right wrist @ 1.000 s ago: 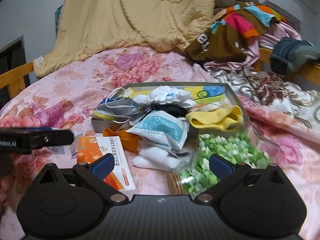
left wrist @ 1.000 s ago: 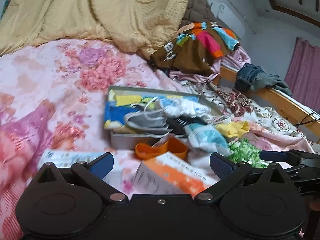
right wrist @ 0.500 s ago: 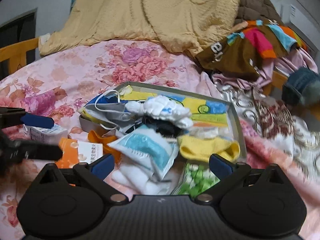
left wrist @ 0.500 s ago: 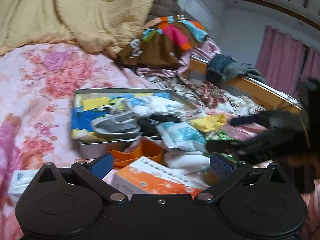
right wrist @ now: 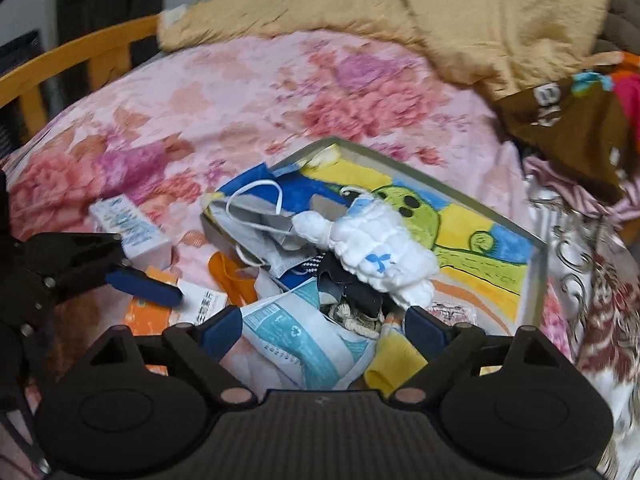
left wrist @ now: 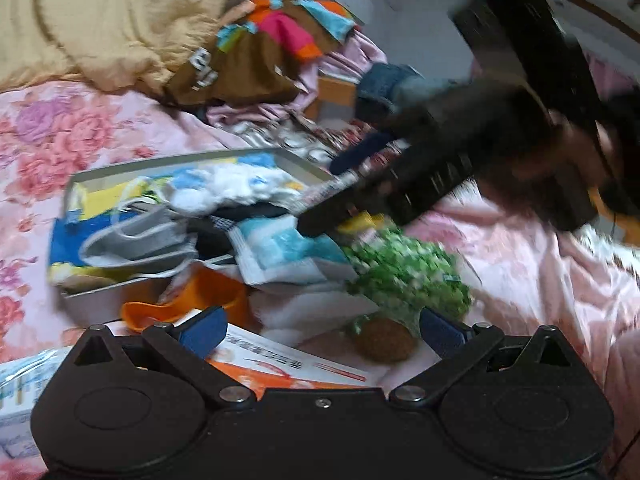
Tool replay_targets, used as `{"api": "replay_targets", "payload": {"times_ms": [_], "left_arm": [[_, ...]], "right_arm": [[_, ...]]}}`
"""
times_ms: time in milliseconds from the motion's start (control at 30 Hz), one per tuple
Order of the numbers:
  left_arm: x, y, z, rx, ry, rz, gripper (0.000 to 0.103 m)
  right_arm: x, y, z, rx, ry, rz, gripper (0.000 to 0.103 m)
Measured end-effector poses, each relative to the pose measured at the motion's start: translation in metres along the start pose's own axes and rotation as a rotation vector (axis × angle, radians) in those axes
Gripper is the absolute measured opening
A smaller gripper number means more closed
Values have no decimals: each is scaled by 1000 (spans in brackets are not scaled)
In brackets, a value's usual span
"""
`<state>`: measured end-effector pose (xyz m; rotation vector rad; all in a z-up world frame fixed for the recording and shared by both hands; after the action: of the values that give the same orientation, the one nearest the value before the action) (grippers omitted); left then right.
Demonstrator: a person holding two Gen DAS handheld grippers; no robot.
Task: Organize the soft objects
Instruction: 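Grasp the blue-and-white mask packet with the right tool while the left tool grasps a white cloth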
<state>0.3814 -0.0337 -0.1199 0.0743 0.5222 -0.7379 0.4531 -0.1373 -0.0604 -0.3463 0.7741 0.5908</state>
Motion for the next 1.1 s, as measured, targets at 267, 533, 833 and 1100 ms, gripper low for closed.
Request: {"api": "replay_targets", "payload": {"times_ms": [267,533,833,1100], "left_arm": [[40,-7,6,-6,105,-5,99],[48,16,6,-179,101,-46,89],[56,18,5,-145,142,-37,58],[61,17,2,-121,174,0,48]], "right_arm": [[21,-6,0,-59,154,85,84],[29,-14,4,15,202,169,70],[34,1,3,-71,208,180,58],[31,10,-5,-150,205,209,55]]}}
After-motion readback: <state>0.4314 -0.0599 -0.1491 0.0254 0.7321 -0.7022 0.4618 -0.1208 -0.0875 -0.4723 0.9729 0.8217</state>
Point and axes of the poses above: each gripper's, at about its wrist camera, not at the fingertips, and x roughly the way its jaws point, y to its left, z to its top, the point moved 8 cm from there along x, roughly the way its jaws point, and after that the axes turned 5 degrees about x, right-handed, at the moved point
